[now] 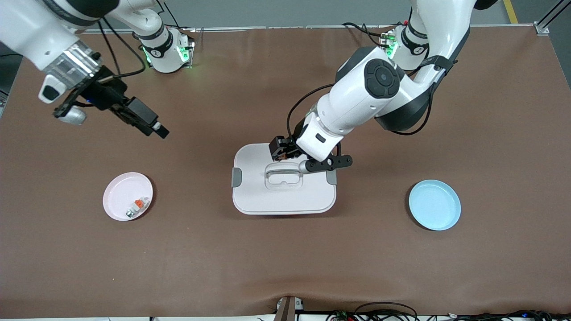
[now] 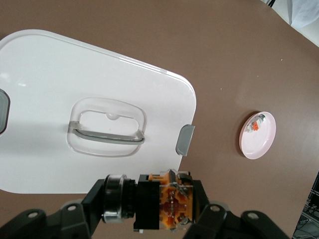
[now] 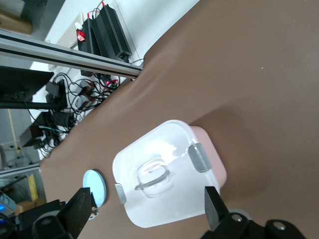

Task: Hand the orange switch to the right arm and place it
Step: 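Hold the switch above the box while the right gripper reaches toward it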

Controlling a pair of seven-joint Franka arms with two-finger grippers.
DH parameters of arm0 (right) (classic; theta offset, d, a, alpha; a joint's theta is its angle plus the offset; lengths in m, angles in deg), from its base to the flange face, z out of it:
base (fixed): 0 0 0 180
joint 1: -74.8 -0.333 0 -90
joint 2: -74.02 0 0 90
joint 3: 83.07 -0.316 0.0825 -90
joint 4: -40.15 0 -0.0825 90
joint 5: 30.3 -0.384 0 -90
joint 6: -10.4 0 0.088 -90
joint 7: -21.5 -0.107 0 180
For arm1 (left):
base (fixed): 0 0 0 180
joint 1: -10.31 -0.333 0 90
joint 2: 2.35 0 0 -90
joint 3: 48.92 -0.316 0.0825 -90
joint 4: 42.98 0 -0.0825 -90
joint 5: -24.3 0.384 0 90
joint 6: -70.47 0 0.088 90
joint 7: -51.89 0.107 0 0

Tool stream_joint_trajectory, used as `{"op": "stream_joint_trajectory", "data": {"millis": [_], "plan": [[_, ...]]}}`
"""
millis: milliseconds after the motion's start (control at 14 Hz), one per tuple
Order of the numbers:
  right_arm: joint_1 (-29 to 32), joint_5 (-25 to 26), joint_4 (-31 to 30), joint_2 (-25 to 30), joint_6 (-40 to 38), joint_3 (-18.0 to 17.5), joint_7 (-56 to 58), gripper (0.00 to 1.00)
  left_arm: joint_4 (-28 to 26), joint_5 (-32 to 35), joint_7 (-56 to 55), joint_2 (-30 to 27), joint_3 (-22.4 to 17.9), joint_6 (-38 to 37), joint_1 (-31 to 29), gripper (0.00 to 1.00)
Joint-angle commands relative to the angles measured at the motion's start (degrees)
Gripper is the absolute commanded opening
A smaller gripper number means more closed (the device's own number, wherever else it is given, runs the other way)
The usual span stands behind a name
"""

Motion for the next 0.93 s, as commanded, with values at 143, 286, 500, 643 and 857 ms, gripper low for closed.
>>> {"op": "stream_joint_trajectory", "data": {"millis": [143, 286, 500, 643, 857], "plan": [[-9.37, -1.57, -8.93, 2.80, 17.99, 0.56, -9.15, 1.00, 1.69, -0.81, -0.12, 0.48, -0.35, 0.28, 1.26, 0.00], [-13.60, -1.57, -11.48, 2.45, 26.61, 0.56, -12.22, 1.00, 1.69, -1.16, -2.57, 0.22, -0.17, 0.28, 1.43, 0.00], [-17.47, -1.65, -13.95, 0.96, 34.98, 0.56, -14.78, 1.00, 3.36, -2.91, -9.68, 0.31, 0.18, 0.37, 2.22, 0.00], [-19.14, -1.65, -15.27, -0.10, 38.94, 0.56, -15.92, 1.00, 3.54, -5.19, -14.60, 0.05, 0.27, 0.28, 2.49, 0.00], [-22.48, -1.92, -15.89, -2.55, 45.18, 0.56, -19.25, 1.00, 3.54, -9.77, -23.47, -0.22, 0.27, 0.28, 2.49, 0.00]]}}
